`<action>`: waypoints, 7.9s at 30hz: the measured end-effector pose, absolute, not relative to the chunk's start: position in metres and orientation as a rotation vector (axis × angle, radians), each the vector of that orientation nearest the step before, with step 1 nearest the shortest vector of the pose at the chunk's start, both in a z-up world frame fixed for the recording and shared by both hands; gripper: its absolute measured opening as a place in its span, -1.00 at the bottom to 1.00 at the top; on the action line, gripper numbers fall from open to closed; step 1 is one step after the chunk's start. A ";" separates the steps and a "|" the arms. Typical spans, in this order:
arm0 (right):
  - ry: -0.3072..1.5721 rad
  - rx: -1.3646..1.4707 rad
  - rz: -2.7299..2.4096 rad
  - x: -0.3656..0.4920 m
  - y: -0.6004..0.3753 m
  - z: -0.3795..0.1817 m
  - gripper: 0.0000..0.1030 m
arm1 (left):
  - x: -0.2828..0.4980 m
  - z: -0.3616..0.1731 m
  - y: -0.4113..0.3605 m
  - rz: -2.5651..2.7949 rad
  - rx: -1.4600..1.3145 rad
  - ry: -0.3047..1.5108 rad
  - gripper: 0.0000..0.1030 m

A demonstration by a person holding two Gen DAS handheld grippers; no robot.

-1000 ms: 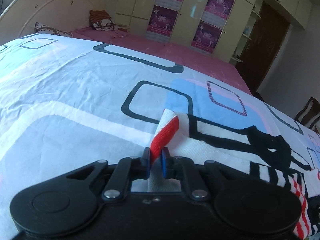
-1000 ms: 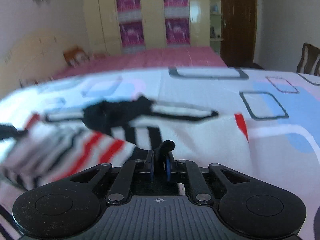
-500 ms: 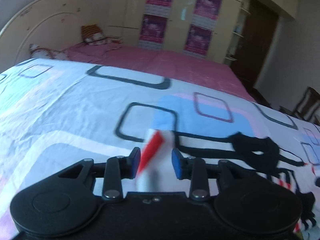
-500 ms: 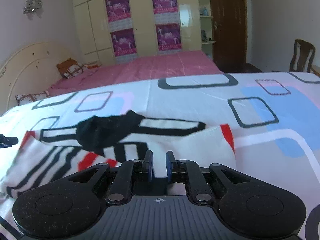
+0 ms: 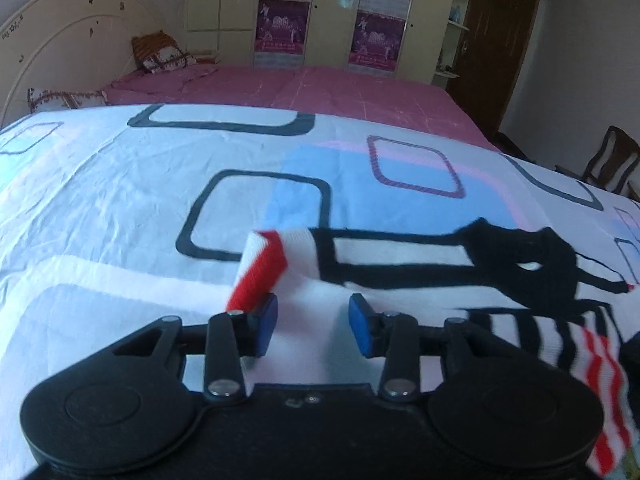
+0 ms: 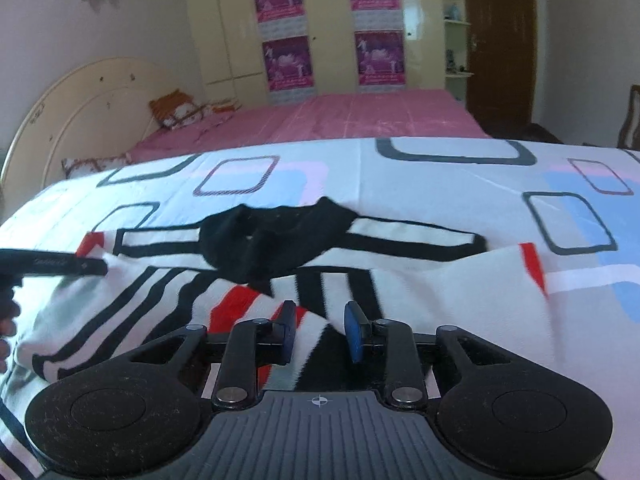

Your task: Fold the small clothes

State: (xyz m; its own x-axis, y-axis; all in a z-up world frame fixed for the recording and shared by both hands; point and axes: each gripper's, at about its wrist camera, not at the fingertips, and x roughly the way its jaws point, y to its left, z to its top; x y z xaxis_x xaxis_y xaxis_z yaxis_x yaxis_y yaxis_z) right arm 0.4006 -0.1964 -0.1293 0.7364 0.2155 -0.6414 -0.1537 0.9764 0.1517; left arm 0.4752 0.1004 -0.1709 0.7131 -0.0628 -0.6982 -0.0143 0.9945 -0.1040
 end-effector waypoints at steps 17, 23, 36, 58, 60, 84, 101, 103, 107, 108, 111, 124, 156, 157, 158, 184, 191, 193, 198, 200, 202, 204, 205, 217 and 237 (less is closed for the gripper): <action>0.715 0.024 0.206 0.368 -0.203 -0.127 -0.46 | 0.406 -0.142 0.088 -0.083 -0.064 0.710 -0.21; 0.735 0.025 0.237 0.357 -0.188 -0.133 -0.46 | 0.351 -0.151 0.067 -0.138 -0.040 0.742 -0.07; 0.791 0.027 0.186 0.354 -0.211 -0.146 -0.46 | 0.354 -0.166 0.066 -0.063 -0.055 0.815 -0.11; 0.776 0.134 0.297 0.271 -0.236 -0.112 0.21 | 0.273 -0.123 0.038 -0.018 -0.032 0.852 0.41; 0.768 0.130 0.289 0.258 -0.235 -0.107 0.21 | 0.263 -0.122 0.041 -0.033 -0.043 0.854 0.42; 0.858 0.092 0.116 0.084 -0.209 -0.109 0.21 | 0.130 -0.138 0.132 -0.094 -0.103 0.907 0.22; 0.925 0.189 0.015 0.031 -0.241 -0.127 0.21 | 0.092 -0.156 0.130 -0.200 -0.246 1.003 0.04; 0.929 0.199 0.019 0.028 -0.238 -0.128 -0.02 | 0.091 -0.157 0.128 -0.211 -0.258 1.005 0.01; 0.937 0.225 0.039 0.026 -0.235 -0.129 -0.36 | 0.087 -0.157 0.127 -0.230 -0.281 1.009 -0.20; 0.937 0.223 0.040 0.026 -0.234 -0.129 -0.39 | 0.087 -0.158 0.127 -0.236 -0.285 1.012 -0.22; 0.939 0.239 0.051 0.025 -0.233 -0.128 -0.66 | 0.086 -0.159 0.127 -0.264 -0.308 1.022 -0.59; 0.917 0.288 0.088 0.027 -0.237 -0.116 -0.82 | 0.088 -0.146 0.134 -0.334 -0.334 0.959 -0.84; 0.646 0.345 0.154 0.191 -0.261 -0.046 -0.92 | 0.246 -0.079 0.114 -0.328 -0.369 0.688 -0.86; 0.638 0.343 0.153 0.201 -0.264 -0.046 -0.92 | 0.255 -0.077 0.113 -0.324 -0.369 0.680 -0.86; 0.633 0.341 0.152 0.210 -0.265 -0.045 -0.92 | 0.264 -0.075 0.112 -0.321 -0.364 0.672 -0.86; 0.713 0.462 0.118 0.426 -0.301 -0.103 -0.92 | 0.444 -0.115 0.088 -0.130 -0.306 0.725 -0.88; 0.727 0.504 0.101 0.445 -0.305 -0.119 -0.92 | 0.462 -0.127 0.082 -0.086 -0.267 0.715 -0.91; 0.717 0.517 0.090 0.448 -0.307 -0.120 -0.92 | 0.467 -0.128 0.082 -0.073 -0.255 0.710 -0.91; 0.745 0.550 0.044 0.454 -0.315 -0.132 -0.91 | 0.469 -0.128 0.087 -0.065 -0.234 0.723 -0.86; 0.740 0.549 0.036 0.455 -0.319 -0.131 -0.90 | 0.471 -0.126 0.093 -0.050 -0.235 0.717 -0.48; 0.722 0.550 0.029 0.454 -0.324 -0.127 -0.90 | 0.473 -0.123 0.103 -0.038 -0.251 0.722 -0.37; 0.714 0.544 0.037 0.454 -0.328 -0.122 -0.90 | 0.472 -0.120 0.111 -0.039 -0.257 0.718 -0.27; 0.714 0.535 0.044 0.453 -0.329 -0.121 -0.90 | 0.471 -0.119 0.113 -0.044 -0.254 0.714 -0.20; 0.747 0.416 0.149 0.456 -0.313 -0.125 0.31 | 0.470 -0.150 0.085 -0.212 -0.124 0.842 -0.23; 0.714 0.252 0.206 0.468 -0.294 -0.128 -0.83 | 0.465 -0.123 0.091 -0.142 -0.136 0.650 -0.85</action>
State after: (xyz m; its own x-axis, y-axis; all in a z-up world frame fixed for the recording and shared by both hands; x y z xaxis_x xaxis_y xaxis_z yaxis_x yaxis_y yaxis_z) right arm 0.4684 -0.2940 -0.1281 0.7377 0.2710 -0.6184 -0.1002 0.9497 0.2967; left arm 0.4653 0.0907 -0.1230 0.7872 -0.1742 -0.5915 0.0893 0.9814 -0.1702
